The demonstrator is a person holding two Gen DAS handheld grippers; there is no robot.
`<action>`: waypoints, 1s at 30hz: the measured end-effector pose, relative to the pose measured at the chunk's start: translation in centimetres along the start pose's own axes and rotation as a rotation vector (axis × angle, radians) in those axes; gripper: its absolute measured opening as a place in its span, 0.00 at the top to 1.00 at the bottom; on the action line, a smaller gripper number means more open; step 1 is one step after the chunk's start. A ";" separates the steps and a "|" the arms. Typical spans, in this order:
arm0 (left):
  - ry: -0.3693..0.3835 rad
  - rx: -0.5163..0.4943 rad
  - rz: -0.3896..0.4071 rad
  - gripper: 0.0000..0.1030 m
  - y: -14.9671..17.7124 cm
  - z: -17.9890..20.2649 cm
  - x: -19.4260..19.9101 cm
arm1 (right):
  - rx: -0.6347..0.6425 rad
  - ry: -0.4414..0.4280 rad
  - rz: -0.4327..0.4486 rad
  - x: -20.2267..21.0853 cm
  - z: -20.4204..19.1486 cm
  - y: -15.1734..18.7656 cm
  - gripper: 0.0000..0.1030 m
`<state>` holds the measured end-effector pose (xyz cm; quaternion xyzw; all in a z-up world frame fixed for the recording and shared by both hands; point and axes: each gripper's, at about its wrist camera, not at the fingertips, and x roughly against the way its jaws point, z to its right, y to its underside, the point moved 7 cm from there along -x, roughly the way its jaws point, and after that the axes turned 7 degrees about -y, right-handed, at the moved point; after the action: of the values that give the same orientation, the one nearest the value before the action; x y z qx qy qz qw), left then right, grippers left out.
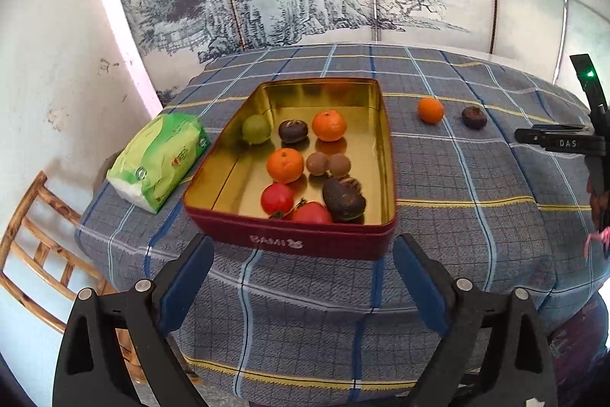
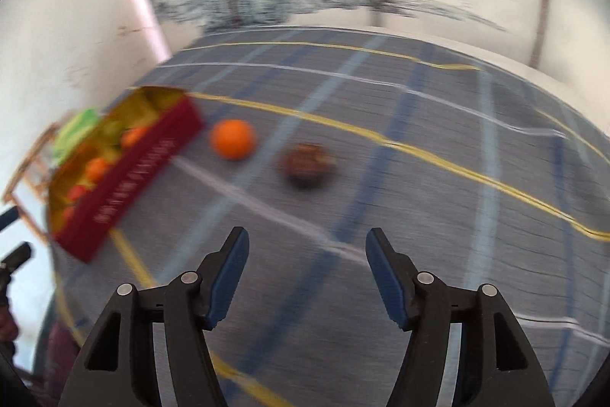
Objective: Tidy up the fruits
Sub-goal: 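Withdraw the right tool while the left tool moves toward the last mandarin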
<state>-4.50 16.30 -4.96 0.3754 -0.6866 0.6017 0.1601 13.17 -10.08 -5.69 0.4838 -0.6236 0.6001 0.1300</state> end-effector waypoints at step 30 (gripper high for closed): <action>0.341 -0.205 -0.119 0.17 -13.4 17.8 -8.8 | -0.175 0.043 0.061 1.9 10.6 1.8 0.19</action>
<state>15.03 2.37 -5.41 0.2898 -0.6836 0.5730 0.3468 15.29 -20.53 -8.04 0.4384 -0.6852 0.5572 0.1670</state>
